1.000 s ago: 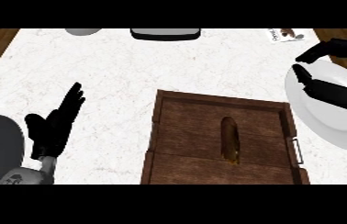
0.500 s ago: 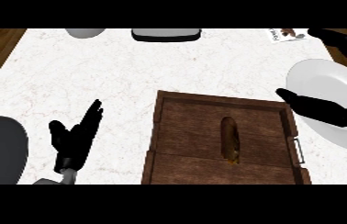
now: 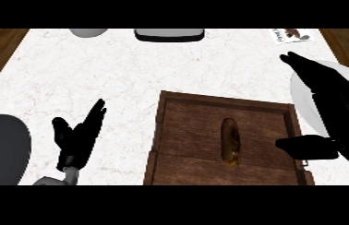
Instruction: Pick the sweet potato from the tray and place it in the plate
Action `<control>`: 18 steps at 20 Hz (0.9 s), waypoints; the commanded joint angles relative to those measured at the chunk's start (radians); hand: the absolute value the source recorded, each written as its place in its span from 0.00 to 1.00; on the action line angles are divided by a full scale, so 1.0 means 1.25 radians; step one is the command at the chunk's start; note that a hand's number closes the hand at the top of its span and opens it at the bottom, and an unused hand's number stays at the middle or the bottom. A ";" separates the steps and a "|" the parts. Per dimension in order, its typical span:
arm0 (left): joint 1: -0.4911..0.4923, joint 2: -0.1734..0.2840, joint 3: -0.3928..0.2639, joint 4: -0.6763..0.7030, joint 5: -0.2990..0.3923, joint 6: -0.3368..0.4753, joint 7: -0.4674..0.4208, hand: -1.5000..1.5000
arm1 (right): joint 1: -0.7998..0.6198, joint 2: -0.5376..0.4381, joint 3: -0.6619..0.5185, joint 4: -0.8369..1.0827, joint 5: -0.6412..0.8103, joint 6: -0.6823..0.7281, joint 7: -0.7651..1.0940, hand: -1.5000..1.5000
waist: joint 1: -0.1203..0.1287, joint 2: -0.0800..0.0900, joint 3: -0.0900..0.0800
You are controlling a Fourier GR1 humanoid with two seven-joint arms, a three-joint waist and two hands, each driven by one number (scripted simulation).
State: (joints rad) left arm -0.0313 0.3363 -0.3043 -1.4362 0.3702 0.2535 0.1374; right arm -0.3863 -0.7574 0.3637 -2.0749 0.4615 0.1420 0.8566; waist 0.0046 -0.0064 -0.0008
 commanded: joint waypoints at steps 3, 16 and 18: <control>-0.006 -0.017 -0.009 0.021 -0.005 -0.002 0.025 0.50 | -0.126 0.079 0.129 -0.032 -0.026 0.197 0.268 0.00 | 0.008 0.003 -0.003; 0.009 -0.024 0.003 0.029 -0.019 -0.026 0.007 0.50 | -0.154 0.284 0.304 0.179 0.144 0.214 0.384 0.00 | 0.003 0.004 -0.001; 0.003 -0.050 -0.012 0.032 -0.037 0.005 0.024 0.50 | -0.119 0.260 0.269 0.194 0.125 0.227 0.349 0.00 | -0.005 0.004 -0.001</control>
State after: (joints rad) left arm -0.0401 0.3077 -0.2933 -1.4282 0.3410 0.2430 0.1538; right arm -0.5395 -0.4793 0.6790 -1.8693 0.5955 0.3429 1.1130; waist 0.0066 -0.0050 0.0025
